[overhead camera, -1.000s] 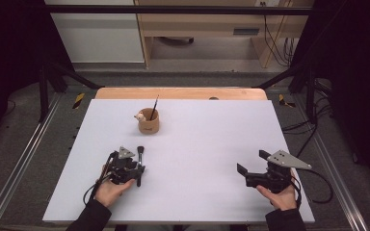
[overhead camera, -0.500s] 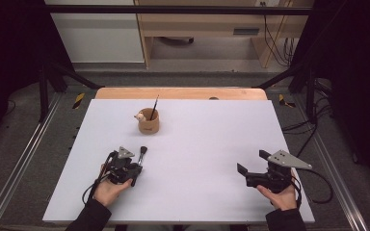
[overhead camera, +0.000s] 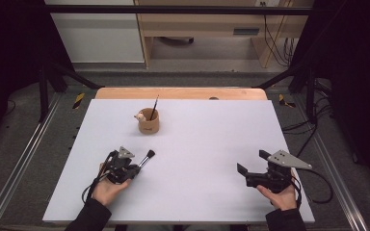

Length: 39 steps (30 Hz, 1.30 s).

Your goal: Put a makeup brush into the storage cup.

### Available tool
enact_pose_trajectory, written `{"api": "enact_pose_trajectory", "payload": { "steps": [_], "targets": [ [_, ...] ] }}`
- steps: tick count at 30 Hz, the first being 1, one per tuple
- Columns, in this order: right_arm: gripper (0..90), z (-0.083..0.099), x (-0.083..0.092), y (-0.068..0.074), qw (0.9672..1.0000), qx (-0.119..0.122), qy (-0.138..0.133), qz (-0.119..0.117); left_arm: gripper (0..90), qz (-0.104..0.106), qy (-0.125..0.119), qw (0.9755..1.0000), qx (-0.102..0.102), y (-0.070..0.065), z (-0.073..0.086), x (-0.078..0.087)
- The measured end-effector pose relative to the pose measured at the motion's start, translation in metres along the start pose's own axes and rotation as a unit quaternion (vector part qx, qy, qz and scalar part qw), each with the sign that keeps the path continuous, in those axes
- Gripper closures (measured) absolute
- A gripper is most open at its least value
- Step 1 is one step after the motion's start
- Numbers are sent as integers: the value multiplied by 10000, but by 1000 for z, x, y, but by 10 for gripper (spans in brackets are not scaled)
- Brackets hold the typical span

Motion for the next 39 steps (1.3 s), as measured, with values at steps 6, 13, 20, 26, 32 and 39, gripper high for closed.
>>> {"api": "enact_pose_trajectory", "payload": {
  "steps": [6,13,20,26,32,39],
  "targets": [
    [50,0,0,0,10000,-1,-1,0,768,24,45,9999,-146,-1,0,0],
    [50,0,1,-1,10000,6,-9,-3,603,-25,22,9996,-269,-3,-3,3],
    [51,0,1,-2,10000,-7,-5,22,458,28,145,9993,-340,0,-14,11],
    [52,0,2,-2,10000,6,-7,18,370,26,294,9986,-433,1,-26,15],
    [53,0,2,-2,10000,9,2,15,318,47,511,9975,-483,5,-35,15],
    [54,-1,2,-2,10000,-11,4,34,272,76,838,9946,-606,6,-39,9]
  ]
}}
Point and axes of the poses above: each handheld gripper's, and its own axes: x roughly backward along the jaws, z roughly out of its underside, y roughly to its left, the point moved 5 cm from there along -x, roughly forward along the jaws, and after that the axes turned 2 degrees about -y, right-handed, at the moved point
